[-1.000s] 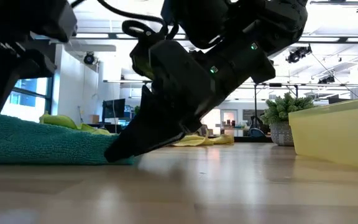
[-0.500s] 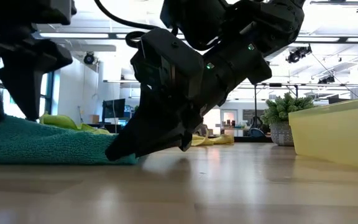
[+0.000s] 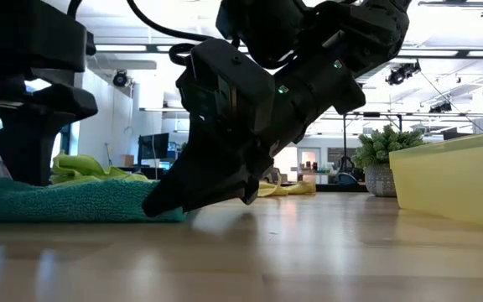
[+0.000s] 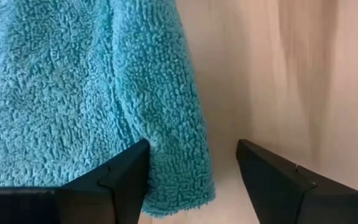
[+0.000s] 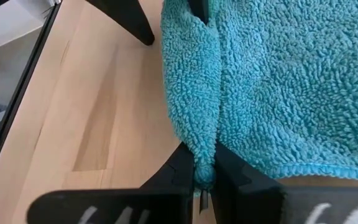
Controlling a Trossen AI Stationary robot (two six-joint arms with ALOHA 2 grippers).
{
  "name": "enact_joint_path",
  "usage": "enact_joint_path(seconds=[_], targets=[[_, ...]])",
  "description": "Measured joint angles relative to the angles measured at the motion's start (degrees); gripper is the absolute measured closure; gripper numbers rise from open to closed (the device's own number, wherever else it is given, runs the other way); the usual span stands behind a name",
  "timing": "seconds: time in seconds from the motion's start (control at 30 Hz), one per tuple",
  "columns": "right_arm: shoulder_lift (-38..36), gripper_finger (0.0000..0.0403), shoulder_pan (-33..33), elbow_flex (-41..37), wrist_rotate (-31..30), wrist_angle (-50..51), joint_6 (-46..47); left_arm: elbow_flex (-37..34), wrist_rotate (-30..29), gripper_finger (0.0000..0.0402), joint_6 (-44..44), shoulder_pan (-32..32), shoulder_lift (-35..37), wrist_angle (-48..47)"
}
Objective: Roll microfiber towels into tight, uniform cylinder then place into a basket
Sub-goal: Roll the blue microfiber cloth
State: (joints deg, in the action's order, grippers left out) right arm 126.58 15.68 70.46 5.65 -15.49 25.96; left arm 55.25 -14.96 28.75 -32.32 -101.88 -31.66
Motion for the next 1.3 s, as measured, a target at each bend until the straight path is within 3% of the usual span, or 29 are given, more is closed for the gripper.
enact_joint_path(seconds=[0.2,0.63,0.83,0.97,1.3], targets=[[0.00,0.0390,0.00,0.00,-0.12,-0.01,-0.54,0.08,-0.30,0.0205,3.50,-0.02,-0.30,-0.04],[-0.52,0.0331,0.13,-0.04,-0.40,-0.40,-5.39,-0.01,-2.65,0.0387,9.33,0.00,-0.95,-0.22],[-5.21,0.0324,0.09,-0.46,0.71,6.38,-13.24,-0.40,-0.75,0.0387,12.20,0.22,-0.99,1.03],[-9.80,0.0324,1.11,-0.34,-0.32,12.20,-19.04,-4.36,2.87,0.0389,14.15,1.33,1.06,8.70],[-11.93,0.0324,8.21,-0.24,-14.91,11.73,-33.65,-19.57,18.49,0.0389,21.04,7.72,6.58,36.10]])
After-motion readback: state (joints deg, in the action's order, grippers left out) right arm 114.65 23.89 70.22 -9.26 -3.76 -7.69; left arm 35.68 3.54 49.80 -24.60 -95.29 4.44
